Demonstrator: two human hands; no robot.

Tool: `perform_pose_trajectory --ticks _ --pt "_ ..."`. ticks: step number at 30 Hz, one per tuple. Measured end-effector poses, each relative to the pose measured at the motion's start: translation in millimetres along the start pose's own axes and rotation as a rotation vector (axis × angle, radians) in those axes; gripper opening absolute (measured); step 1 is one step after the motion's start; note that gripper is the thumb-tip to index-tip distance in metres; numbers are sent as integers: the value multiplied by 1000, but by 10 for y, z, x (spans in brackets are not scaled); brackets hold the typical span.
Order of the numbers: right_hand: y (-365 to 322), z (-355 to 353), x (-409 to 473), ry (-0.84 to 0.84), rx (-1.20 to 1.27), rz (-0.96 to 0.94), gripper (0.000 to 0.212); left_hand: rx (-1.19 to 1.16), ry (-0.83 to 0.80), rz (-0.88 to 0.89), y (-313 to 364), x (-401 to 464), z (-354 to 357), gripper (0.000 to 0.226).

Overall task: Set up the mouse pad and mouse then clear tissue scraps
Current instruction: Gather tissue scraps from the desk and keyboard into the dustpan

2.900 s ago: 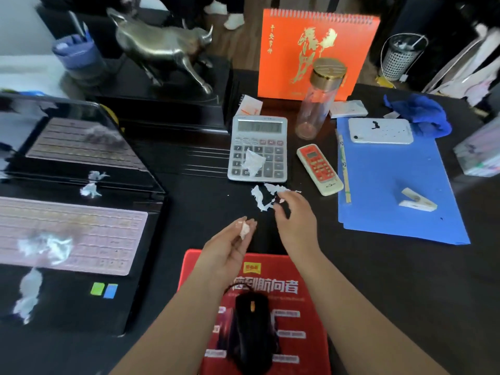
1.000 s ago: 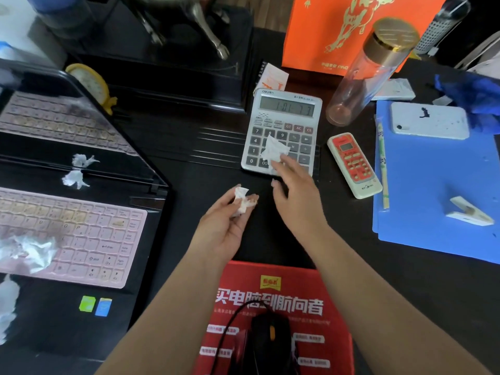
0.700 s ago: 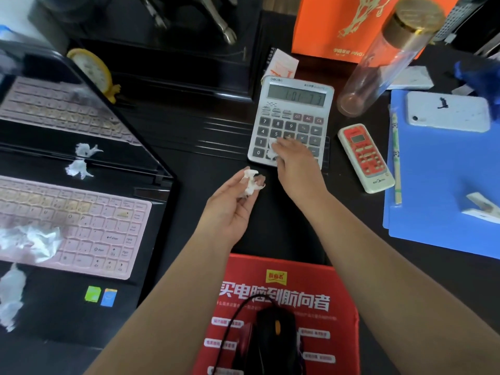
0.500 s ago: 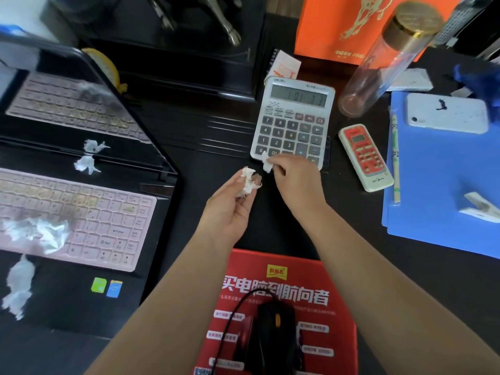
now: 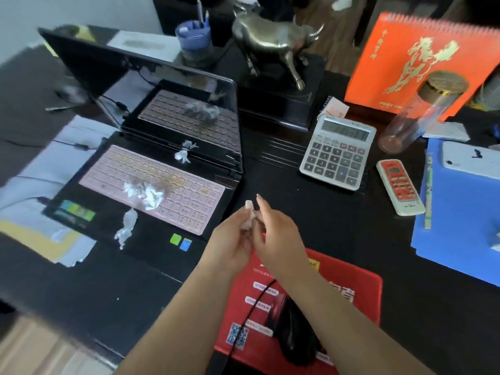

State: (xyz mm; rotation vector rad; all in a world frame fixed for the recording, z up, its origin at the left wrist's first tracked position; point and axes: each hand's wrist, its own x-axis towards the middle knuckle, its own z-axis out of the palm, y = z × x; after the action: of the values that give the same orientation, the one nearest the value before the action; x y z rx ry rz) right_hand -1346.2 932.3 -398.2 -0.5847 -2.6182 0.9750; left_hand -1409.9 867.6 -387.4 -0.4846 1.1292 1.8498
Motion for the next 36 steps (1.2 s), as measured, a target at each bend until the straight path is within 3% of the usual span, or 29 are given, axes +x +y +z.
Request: perform_pose_trajectory --ticks 5,10,13,16,24,29,36 --pt "-371 331 -267 -134 29 -107 53 -60 16 48 112 -231 -463 25" --pt "-706 592 -352 -228 80 -165 50 -87 32 95 295 -394 -914 25" --pt "-911 790 -279 -214 64 -106 50 -135 40 153 543 -456 -1263 32" --pt "-1179 1079 -136 -241 17 -51 35 -216 105 171 874 -460 -1733 23" --pt "-1590 1767 237 -278 -114 110 39 -229 130 110 1608 -507 -2682 38" --pt "-1605 1899 327 -321 -186 138 34 -200 99 58 1794 -419 -2780 41" --pt "-1564 2002 459 -214 -219 71 18 -123 51 -9 1840 -266 -2621 33"
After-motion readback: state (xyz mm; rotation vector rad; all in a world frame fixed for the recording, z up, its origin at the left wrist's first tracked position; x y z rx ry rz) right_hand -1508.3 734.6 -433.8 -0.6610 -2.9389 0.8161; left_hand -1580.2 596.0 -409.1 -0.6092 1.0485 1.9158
